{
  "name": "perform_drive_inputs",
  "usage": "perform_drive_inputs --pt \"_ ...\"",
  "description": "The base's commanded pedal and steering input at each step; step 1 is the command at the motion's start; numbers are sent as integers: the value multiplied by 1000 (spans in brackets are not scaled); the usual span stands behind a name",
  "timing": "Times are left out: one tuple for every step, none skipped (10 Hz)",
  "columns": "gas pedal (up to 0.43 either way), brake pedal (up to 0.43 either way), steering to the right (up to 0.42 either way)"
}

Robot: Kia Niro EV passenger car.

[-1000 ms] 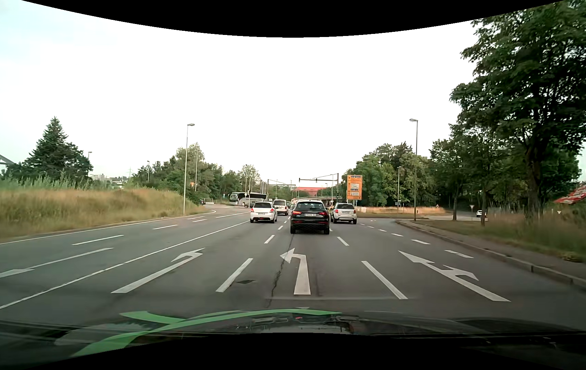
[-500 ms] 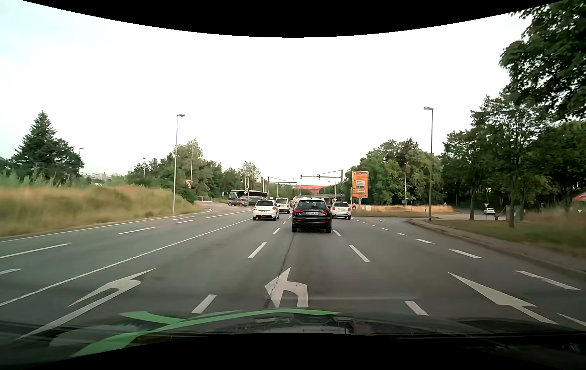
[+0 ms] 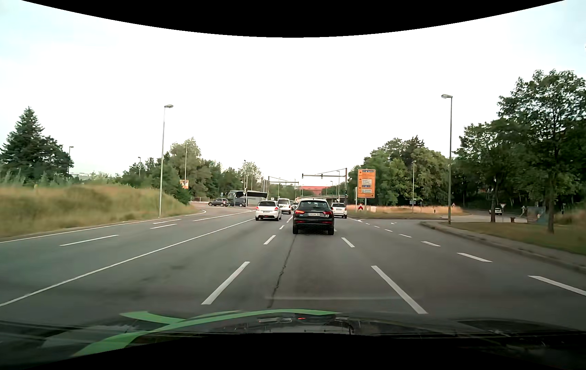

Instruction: Follow the waypoints while adhering to traffic rules and regulations

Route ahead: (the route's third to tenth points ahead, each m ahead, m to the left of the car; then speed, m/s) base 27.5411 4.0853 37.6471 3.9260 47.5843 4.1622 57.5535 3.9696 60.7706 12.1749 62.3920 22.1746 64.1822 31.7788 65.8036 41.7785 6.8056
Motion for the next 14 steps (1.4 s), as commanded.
perform_drive_inputs --pt "47 0 -6" --pt "39 0 -4" --pt "28 0 -4" --pt "0 0 -4" --pt "0 0 -2" --pt "0 0 0" --pt "0 0 0" --pt "0 0 0" --pt "0 0 0" --pt "0 0 0" --pt "0 0 0" --pt "0 0 0" --pt "0 0 0" --pt "0 0 0"
